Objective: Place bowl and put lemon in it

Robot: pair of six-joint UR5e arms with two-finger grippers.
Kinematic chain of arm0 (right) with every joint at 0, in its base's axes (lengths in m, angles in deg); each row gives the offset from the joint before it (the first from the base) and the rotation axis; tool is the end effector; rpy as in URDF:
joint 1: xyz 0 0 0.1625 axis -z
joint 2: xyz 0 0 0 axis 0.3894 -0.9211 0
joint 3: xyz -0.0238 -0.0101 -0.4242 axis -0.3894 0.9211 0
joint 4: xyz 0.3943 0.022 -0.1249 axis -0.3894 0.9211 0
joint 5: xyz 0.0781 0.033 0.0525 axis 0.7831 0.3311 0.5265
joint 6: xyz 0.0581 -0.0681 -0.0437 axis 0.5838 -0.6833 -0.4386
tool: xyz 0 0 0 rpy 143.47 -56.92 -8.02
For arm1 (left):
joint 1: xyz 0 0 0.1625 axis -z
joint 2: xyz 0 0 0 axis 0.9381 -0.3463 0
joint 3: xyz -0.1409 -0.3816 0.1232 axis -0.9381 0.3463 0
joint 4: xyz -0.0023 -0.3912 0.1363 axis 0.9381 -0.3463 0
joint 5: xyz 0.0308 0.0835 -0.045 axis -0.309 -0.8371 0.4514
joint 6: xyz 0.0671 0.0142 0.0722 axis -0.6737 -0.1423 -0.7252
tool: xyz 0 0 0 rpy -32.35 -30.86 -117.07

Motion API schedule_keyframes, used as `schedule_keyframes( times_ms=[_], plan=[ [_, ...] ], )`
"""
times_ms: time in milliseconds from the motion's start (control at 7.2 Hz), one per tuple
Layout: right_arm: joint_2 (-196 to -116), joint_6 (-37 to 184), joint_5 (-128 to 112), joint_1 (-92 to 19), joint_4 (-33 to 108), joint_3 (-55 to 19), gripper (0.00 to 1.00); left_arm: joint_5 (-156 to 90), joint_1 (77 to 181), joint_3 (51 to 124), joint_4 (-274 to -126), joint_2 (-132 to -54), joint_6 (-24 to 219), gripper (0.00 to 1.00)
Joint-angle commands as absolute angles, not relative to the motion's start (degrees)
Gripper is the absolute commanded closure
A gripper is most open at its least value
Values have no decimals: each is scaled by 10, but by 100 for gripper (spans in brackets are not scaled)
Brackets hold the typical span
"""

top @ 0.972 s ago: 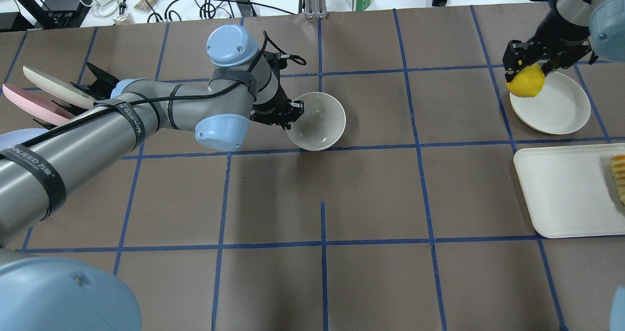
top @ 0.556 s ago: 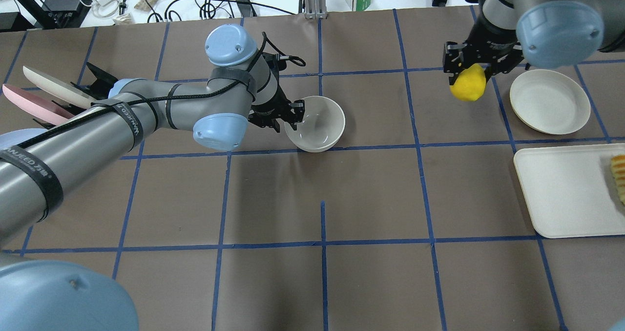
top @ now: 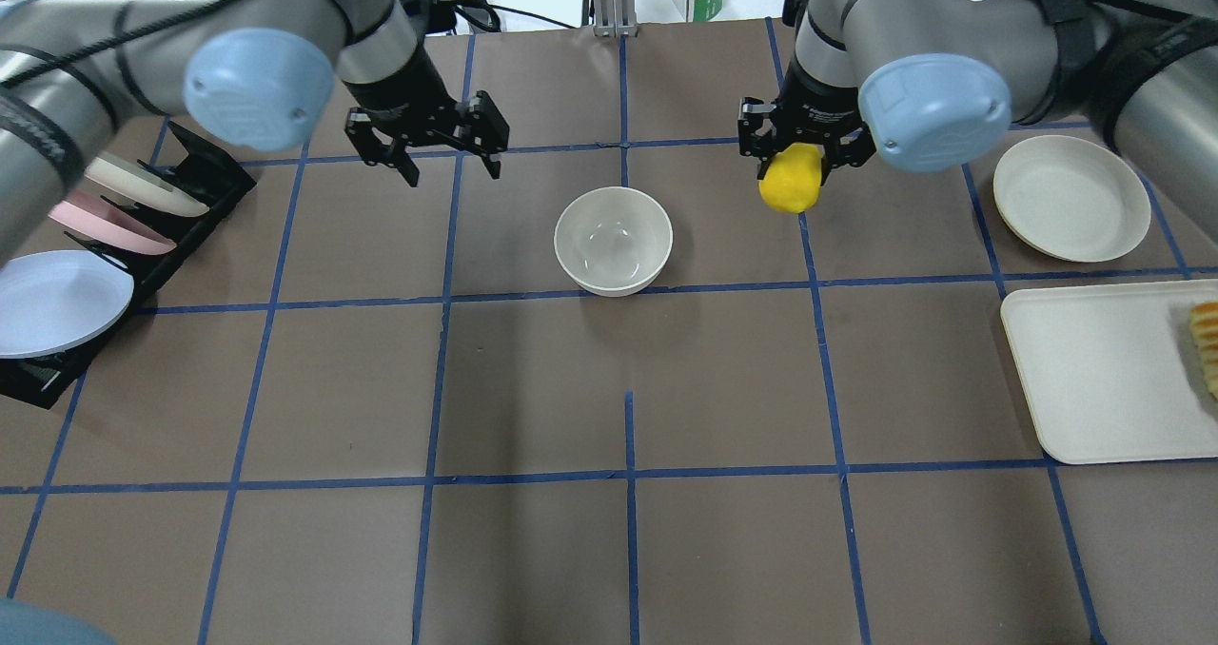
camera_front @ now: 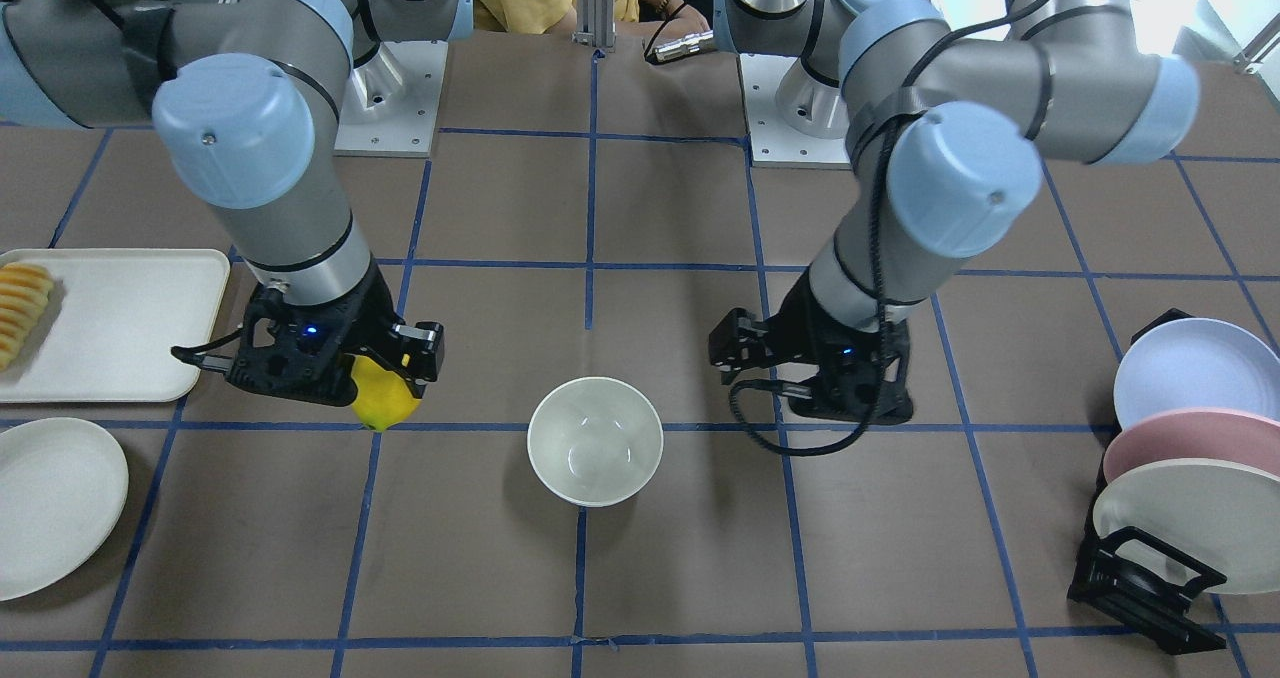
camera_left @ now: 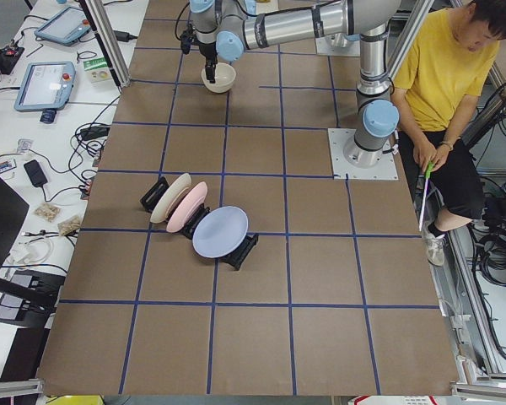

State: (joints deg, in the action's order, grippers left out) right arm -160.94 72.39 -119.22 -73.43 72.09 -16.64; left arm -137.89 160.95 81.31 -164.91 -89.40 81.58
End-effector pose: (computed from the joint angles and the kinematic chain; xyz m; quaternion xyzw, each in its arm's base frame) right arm 0.2016 -0.5775 0.3652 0.0777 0.9960 -0.0365 0.0233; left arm -0.1571 -0.5961 0.3923 -0.0200 -0.9980 -0.0214 0.0564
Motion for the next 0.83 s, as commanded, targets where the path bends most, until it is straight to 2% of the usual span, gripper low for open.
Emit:
schedule_keyframes(
  times_ms=[0,278,694],
  plan=[
    [-1562,775,-1183,-793,748,-140,100,-1446,1569,797,-1742,-830,780,0],
    [-1499,816,-1188,-852,758,-95,100,-1438,1574,794,-1757,-794,793,0],
    [-1464,819,-1184,-873,778,-97,100,-1439,1611,796,-1754,-782,796,0]
  ],
)
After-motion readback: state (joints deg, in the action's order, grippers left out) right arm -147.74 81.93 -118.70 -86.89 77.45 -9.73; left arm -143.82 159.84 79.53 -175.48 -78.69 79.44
